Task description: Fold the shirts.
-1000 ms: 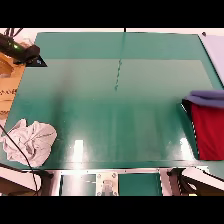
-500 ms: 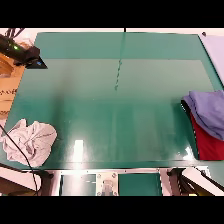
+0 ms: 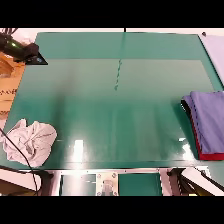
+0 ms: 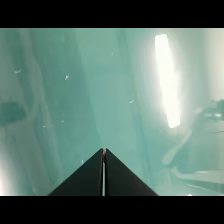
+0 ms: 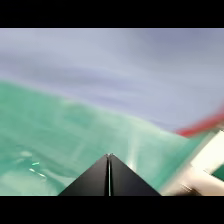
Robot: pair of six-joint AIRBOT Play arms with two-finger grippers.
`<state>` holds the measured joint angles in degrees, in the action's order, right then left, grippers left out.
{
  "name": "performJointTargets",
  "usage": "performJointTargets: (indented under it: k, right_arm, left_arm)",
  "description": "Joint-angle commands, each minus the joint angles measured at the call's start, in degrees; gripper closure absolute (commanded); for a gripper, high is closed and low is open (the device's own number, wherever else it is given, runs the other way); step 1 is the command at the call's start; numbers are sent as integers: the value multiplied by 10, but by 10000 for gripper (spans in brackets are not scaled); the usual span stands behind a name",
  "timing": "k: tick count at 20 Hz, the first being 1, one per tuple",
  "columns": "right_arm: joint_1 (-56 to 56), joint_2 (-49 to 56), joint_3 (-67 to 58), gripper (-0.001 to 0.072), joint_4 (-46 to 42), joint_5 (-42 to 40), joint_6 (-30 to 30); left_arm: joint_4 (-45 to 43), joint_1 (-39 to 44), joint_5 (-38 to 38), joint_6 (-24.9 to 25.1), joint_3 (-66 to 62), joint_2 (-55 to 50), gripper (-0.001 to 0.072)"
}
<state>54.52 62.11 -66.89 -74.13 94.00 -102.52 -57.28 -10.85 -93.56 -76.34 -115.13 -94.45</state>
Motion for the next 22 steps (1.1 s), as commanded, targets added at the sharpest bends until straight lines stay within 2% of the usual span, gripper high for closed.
performJointTargets:
  k: [1, 4, 7, 11, 15, 22]
  right_arm:
    - [-80, -1, -28, 697, 101, -64, 40]
    - [-208, -18, 3, 697, 98, -122, 78]
    - [-349, -63, 97, 698, 80, -161, 99]
    - [-512, -130, 228, 698, 75, -225, 95]
    - [-581, -134, 235, 697, 77, -236, 96]
    - [-591, -134, 235, 697, 77, -235, 96]
  left_arm:
    - [2, 0, 8, 3, 17, 40, 678]
    - [2, 0, 21, 4, 118, 114, 678]
    - [-27, 0, 68, 14, 300, 219, 678]
    - [-31, 0, 125, 3, 514, 348, 678]
    - [-35, 0, 103, 2, 552, 381, 675]
    - [-34, 0, 102, -1, 552, 381, 675]
